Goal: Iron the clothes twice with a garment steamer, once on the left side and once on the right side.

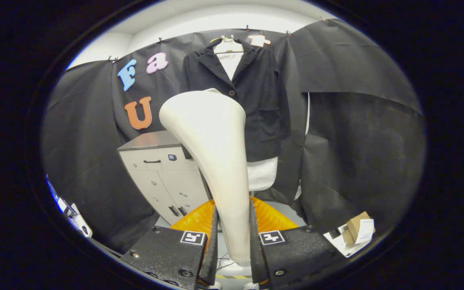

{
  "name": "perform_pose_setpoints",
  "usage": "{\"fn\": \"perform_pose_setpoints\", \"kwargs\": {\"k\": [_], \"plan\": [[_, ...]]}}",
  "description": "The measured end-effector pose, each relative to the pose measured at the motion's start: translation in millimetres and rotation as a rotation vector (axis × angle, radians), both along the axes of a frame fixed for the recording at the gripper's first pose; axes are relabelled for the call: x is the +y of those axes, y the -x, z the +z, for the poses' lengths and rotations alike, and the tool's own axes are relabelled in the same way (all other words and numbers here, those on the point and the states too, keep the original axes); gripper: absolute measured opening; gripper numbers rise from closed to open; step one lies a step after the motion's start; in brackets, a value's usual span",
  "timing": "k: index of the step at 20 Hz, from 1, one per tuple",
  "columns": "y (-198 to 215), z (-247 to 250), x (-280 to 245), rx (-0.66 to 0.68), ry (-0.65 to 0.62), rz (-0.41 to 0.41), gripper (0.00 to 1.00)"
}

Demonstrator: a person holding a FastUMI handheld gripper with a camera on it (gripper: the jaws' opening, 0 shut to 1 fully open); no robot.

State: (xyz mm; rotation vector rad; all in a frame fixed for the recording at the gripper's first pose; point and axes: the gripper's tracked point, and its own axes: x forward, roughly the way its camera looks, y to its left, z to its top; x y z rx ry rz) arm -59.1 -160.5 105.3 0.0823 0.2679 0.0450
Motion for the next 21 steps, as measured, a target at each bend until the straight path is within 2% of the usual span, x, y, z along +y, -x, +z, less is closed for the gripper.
{"fn": "perform_pose_setpoints", "kwargs": {"k": [8,21], "plan": [[43,4,54,-0.037,0.019,-0.023,0.36],[68,3,89,-0.047,0.034,-0.054,0.36]]}}
